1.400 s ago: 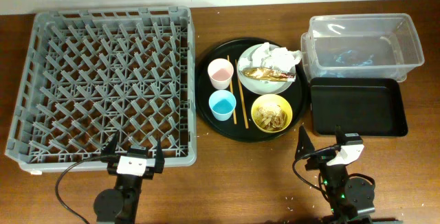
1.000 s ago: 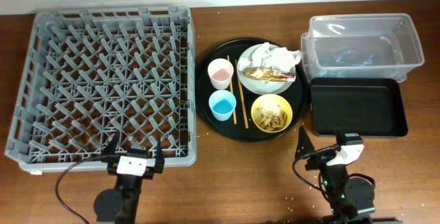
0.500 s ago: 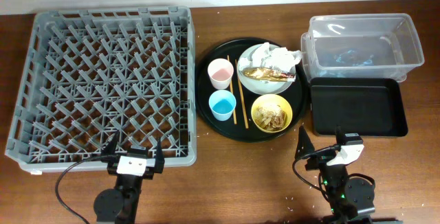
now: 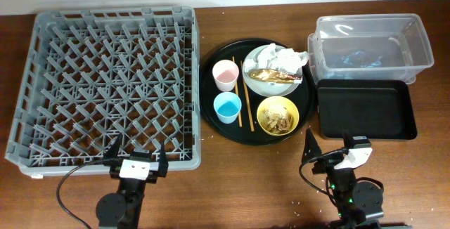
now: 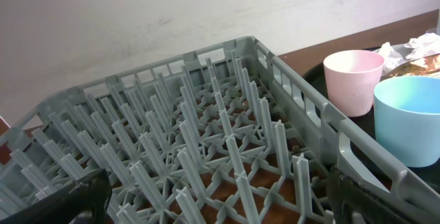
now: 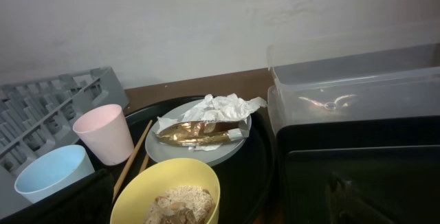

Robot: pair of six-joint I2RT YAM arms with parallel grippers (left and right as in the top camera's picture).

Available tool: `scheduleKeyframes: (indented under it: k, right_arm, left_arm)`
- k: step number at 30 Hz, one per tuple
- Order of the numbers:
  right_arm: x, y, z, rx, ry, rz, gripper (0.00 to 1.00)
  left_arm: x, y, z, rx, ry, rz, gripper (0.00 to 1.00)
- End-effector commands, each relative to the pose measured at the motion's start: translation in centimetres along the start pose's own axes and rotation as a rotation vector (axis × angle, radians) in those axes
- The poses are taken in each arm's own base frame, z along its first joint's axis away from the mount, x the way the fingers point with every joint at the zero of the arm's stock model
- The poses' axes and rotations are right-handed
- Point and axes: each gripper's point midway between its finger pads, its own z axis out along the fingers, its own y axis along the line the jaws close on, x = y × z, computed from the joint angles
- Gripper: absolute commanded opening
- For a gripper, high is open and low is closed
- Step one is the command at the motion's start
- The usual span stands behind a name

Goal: Sort waste into correct bins and load items into the dishwasher rack

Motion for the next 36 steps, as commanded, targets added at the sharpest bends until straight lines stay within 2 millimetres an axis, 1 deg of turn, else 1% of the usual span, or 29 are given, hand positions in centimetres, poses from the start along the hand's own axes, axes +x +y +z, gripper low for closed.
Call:
scheduleKeyframes:
  k: [1,36]
  right_arm:
    - [0.35,0.10,0.01,-0.006,0.007,-0.001,0.98]
    - [0.35,0.09,0.01,-0.006,0.007,-0.001,0.99]
  left_arm:
    - [0.21,0.00,0.01,0.000,0.000,0.009,1.00]
    - [0.22,0.00,0.01,0.000,0.001,0.009,1.00]
